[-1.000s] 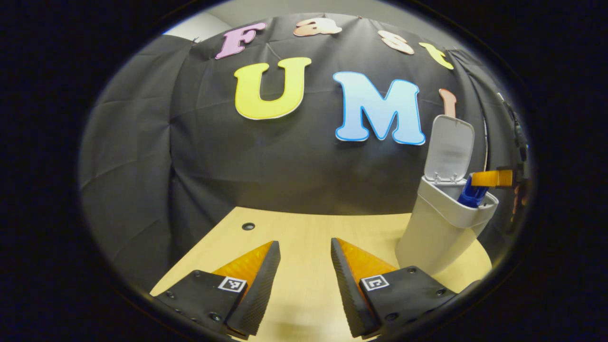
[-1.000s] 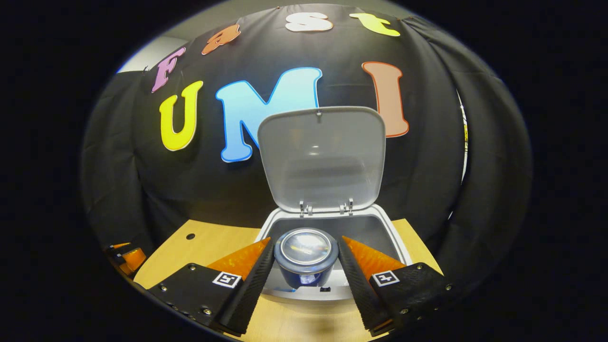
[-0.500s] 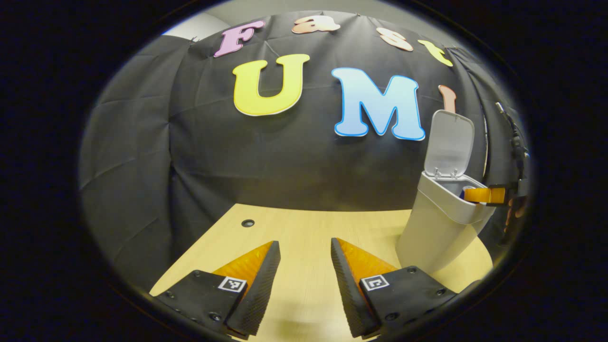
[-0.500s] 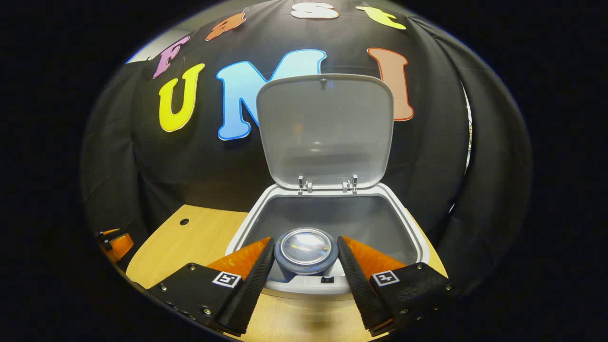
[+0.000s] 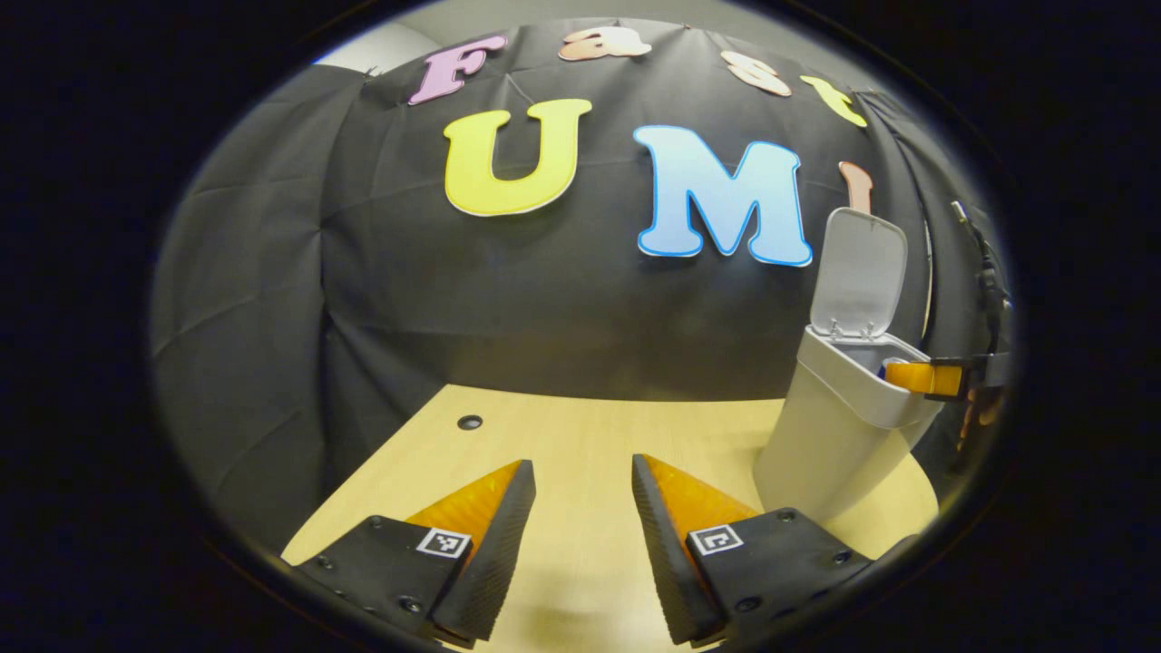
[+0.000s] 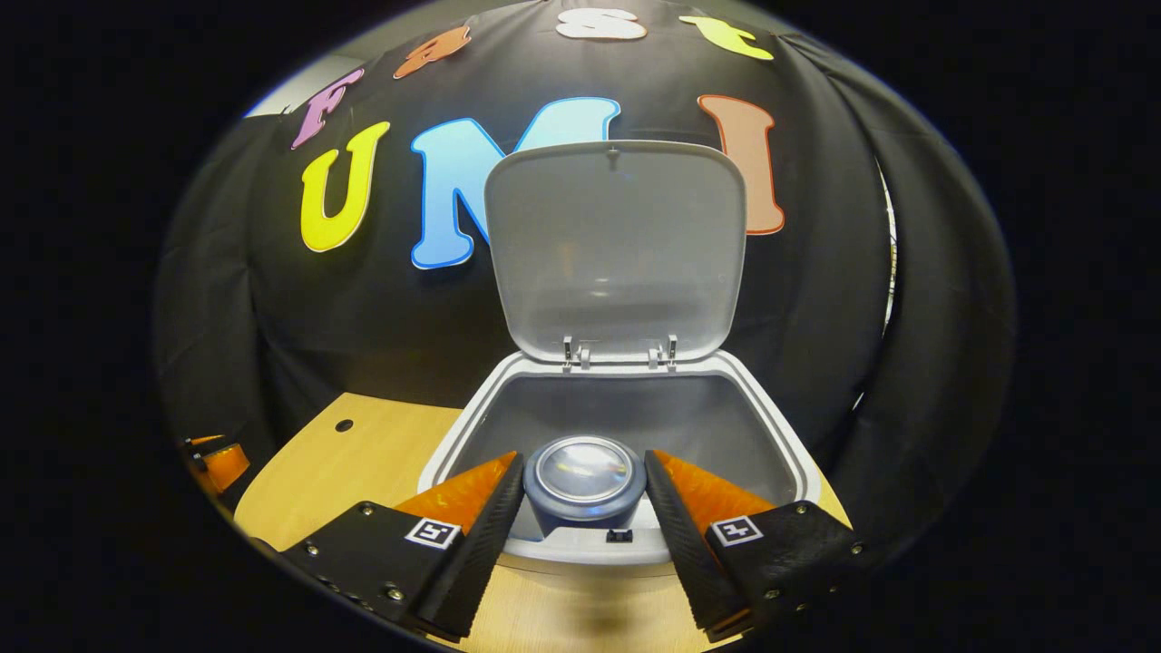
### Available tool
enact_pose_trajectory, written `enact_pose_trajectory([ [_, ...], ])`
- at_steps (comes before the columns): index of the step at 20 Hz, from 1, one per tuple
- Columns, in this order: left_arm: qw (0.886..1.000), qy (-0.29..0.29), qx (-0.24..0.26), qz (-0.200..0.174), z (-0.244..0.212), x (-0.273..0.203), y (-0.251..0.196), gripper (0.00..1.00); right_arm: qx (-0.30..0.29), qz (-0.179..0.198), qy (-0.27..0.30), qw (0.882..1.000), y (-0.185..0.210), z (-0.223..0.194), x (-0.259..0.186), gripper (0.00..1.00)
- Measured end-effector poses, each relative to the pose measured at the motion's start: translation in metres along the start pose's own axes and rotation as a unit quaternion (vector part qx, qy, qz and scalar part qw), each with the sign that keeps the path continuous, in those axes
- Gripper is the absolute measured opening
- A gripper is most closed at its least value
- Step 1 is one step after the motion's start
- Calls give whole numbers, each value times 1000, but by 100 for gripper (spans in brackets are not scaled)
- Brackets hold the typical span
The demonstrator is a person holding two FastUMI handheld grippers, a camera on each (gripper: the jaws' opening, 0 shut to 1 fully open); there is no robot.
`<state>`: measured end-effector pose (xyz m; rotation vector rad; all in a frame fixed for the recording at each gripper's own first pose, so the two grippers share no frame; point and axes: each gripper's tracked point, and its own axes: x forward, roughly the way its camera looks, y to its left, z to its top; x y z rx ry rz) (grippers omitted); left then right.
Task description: Press the lid of the desktop garbage bin to open it, pick up the crumpled paper on the desktop and throw it into the bin, then pick up the pop can on the desktop and drop it into the bin, and finally close the garbage bin lid.
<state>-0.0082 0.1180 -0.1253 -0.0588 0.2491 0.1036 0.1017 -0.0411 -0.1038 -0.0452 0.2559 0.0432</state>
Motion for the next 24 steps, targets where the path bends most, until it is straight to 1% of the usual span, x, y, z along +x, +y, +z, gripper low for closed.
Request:
enact_pose_trajectory([
  [24, 1000, 4, 4, 1, -2, -7, -2, 72, -2, -1, -15, 1000, -1, 2, 0, 86],
])
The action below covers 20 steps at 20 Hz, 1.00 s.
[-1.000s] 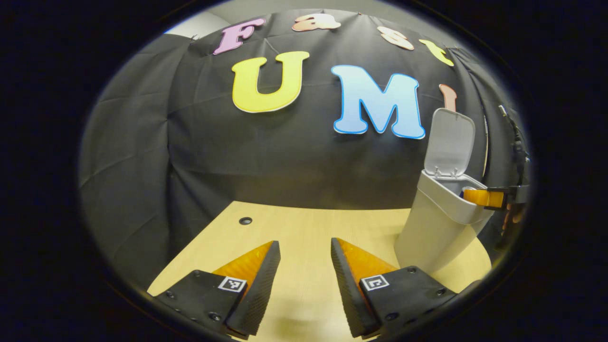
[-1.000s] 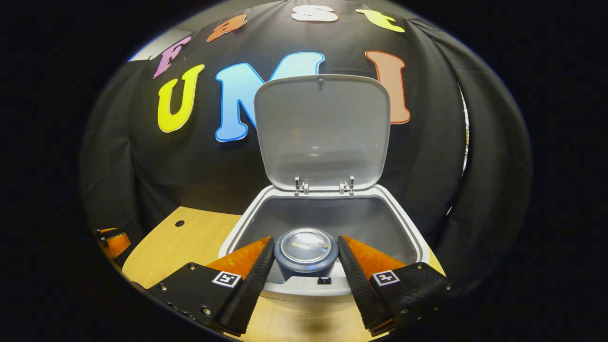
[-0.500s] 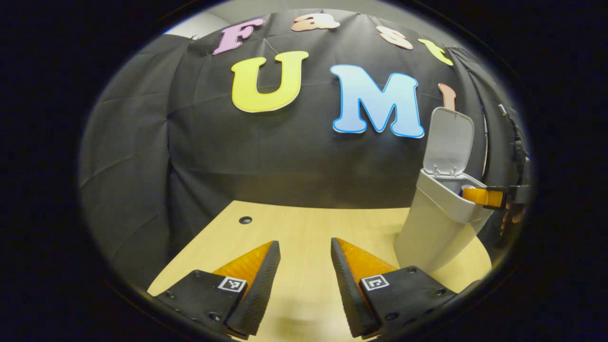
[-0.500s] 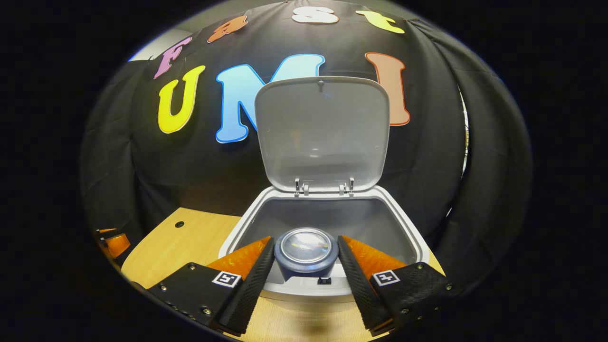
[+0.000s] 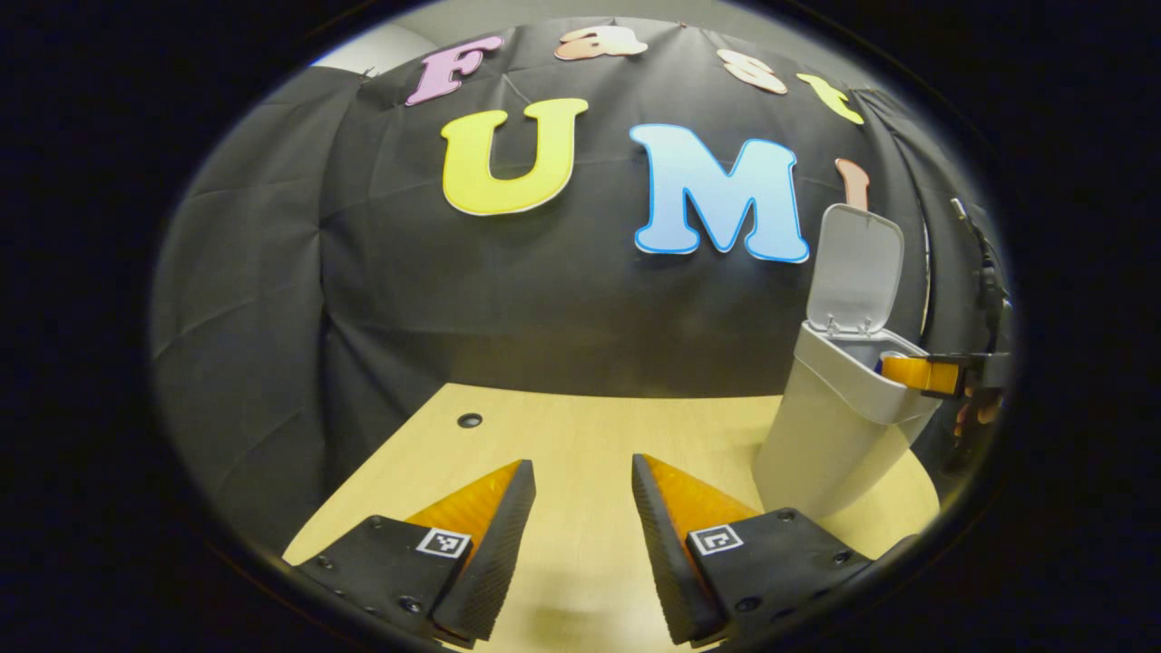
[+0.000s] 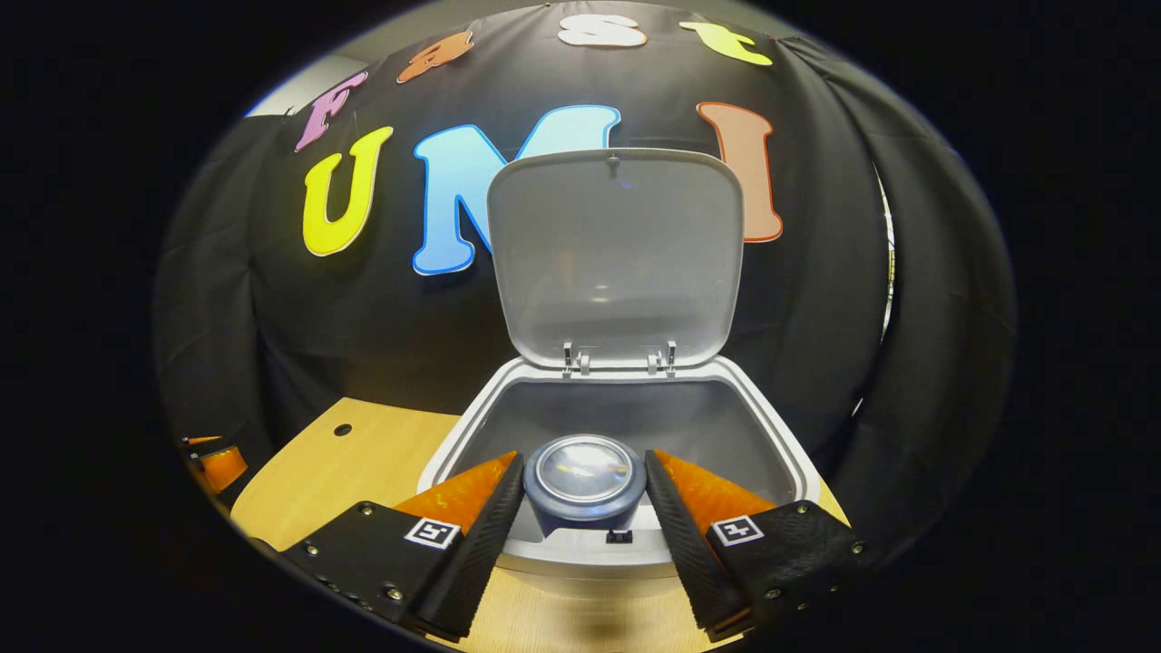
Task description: Press the lid of the desktop garbage bin to open it, pick up the crumpled paper on the desktop and throw it into the bin, then pick up the pop can on the desktop and drop it into the bin, and finally close the garbage bin lid.
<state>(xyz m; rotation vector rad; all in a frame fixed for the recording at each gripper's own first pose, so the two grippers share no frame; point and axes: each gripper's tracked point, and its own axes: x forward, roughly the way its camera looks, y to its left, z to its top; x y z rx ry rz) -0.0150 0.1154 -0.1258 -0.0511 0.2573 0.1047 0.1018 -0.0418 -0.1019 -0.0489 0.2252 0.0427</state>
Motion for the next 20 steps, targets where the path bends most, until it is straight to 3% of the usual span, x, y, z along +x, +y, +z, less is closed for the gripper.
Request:
enact_pose_trajectory([
  [11, 1000, 2, -2, 2, -3, 1, 0, 72, -2, 1, -16, 1000, -1, 1, 1, 86],
  [14, 1000, 2, -3, 2, -4, 1, -1, 72, -1, 0, -17, 1000, -2, 2, 1, 88],
  [16, 1000, 2, -3, 1, -4, 1, -2, 73, -1, 1, -16, 1000, -1, 2, 1, 96],
  [20, 1000, 1, 0, -4, -3, 2, -6, 73, 1, 2, -3, 1000, -1, 2, 2, 95],
])
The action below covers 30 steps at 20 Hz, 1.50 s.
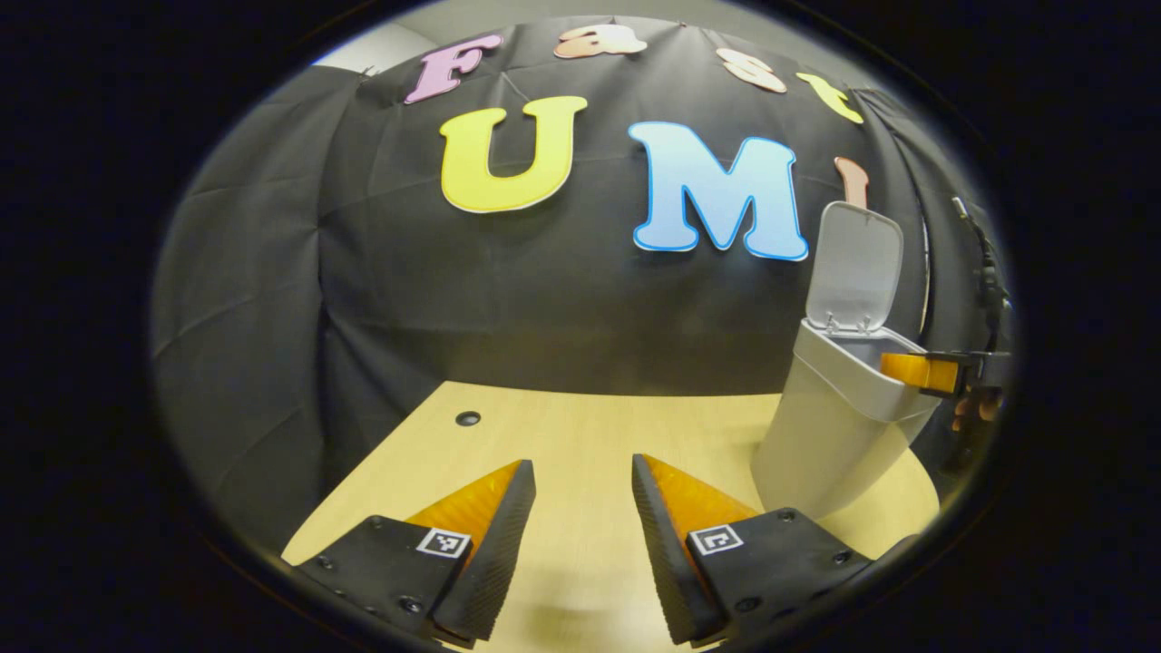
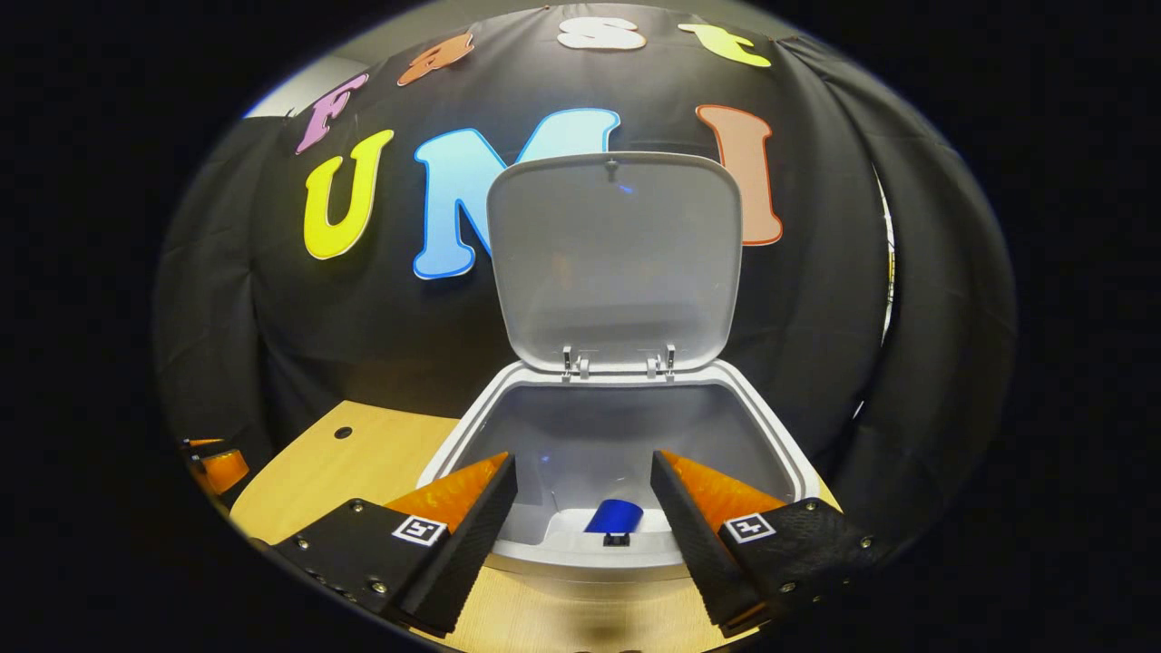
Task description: Press the lid of the desktop garbage bin to open it, pick up the crumpled paper on the desktop and throw it into the bin, then pick up the pop can on the desktop and drop it into the bin, and finally close the garbage bin lid.
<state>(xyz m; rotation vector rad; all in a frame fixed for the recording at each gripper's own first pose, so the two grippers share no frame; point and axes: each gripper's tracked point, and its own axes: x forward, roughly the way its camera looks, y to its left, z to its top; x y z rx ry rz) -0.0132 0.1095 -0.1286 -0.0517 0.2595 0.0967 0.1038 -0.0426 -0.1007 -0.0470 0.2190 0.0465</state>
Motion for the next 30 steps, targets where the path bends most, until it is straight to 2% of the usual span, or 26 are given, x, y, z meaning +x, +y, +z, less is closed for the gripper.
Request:
enact_pose_trajectory([
  [4, 1000, 1, -1, -8, 0, 1, -5, 73, -11, -4, -27, 1000, 2, 23, -9, 95],
  [16, 1000, -7, -5, -29, 7, 1, -16, 72, -37, -15, -161, 986, 5, 153, -31, 95],
  [23, 1000, -13, -9, -24, 10, -6, -9, 73, -33, -27, -220, 975, -5, 212, -46, 94],
  [30, 1000, -14, -14, -10, 9, -15, 2, 73, -49, -29, -243, 968, -9, 250, -28, 94],
])
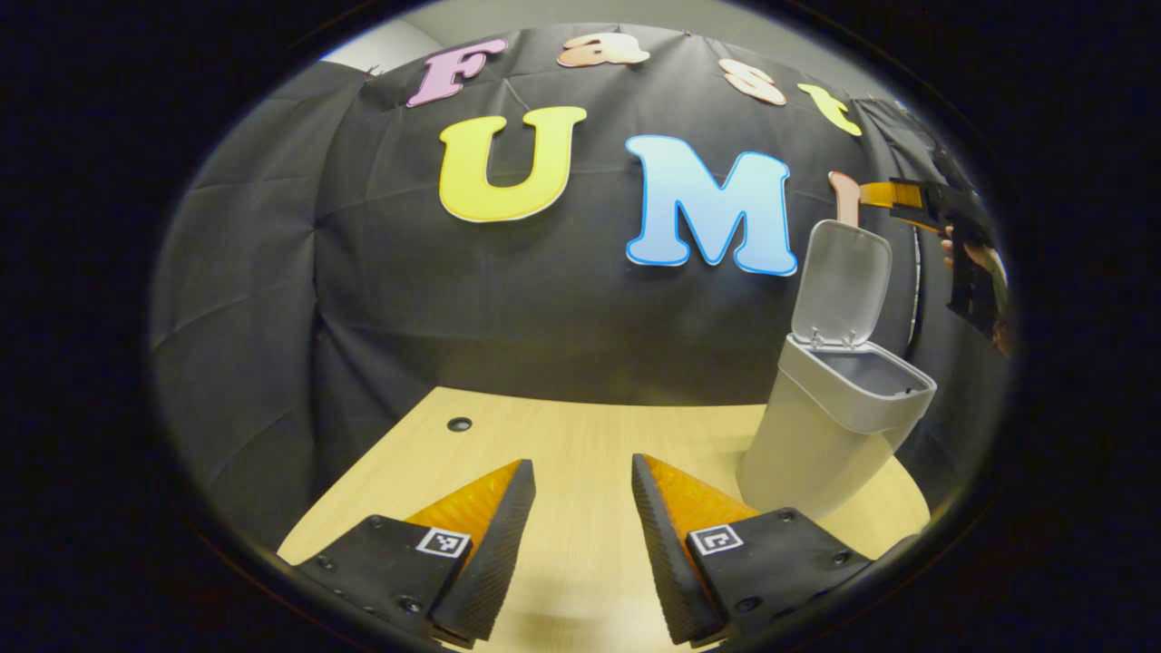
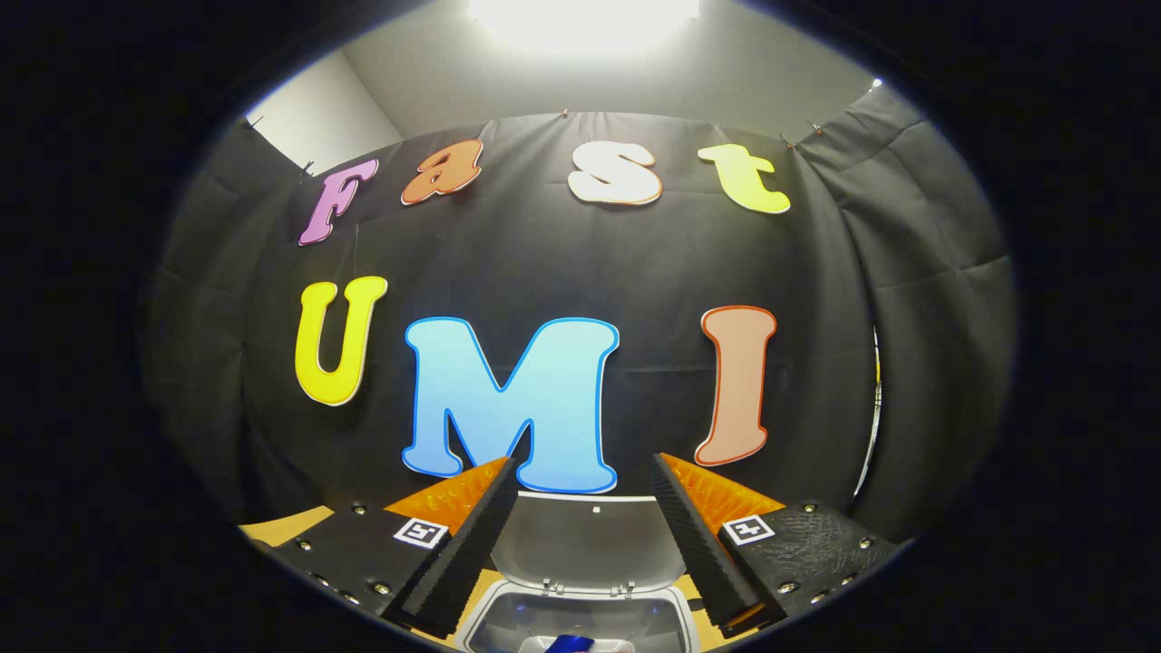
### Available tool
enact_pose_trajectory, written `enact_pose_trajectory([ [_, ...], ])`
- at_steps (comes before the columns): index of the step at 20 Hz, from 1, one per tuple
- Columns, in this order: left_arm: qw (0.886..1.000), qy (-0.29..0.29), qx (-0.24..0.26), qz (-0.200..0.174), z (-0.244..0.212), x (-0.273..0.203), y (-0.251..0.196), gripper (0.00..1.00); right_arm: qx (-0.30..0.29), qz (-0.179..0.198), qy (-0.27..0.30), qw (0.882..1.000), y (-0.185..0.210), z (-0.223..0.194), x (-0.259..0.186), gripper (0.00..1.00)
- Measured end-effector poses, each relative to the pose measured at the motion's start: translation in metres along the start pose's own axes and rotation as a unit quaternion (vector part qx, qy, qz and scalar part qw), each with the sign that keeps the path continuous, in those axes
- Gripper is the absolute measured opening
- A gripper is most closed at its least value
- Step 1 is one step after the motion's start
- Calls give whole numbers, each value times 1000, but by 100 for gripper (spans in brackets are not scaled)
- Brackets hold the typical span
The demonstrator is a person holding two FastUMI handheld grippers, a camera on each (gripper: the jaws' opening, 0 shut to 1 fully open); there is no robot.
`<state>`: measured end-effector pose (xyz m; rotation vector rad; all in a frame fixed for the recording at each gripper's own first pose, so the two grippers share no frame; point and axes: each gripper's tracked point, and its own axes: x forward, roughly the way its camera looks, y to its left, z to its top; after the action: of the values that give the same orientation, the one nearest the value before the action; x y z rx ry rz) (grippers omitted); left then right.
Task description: Press the lid of the desktop garbage bin to open it, pick up the crumpled paper on the desktop and throw it into the bin, then pick up the pop can on the desktop and drop it into the bin, and finally close the garbage bin lid.
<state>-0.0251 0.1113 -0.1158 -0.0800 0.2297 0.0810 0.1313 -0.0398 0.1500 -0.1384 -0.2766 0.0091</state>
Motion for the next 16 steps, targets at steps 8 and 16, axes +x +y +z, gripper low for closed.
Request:
enact_pose_trajectory([
  [8, 999, 2, -10, 37, -5, -11, 28, 73, 6, -10, 10, 1000, -6, -10, 47, 94],
  [16, 998, 9, -21, 62, -13, -12, 47, 73, 10, -18, 40, 999, -10, -40, 68, 94],
])
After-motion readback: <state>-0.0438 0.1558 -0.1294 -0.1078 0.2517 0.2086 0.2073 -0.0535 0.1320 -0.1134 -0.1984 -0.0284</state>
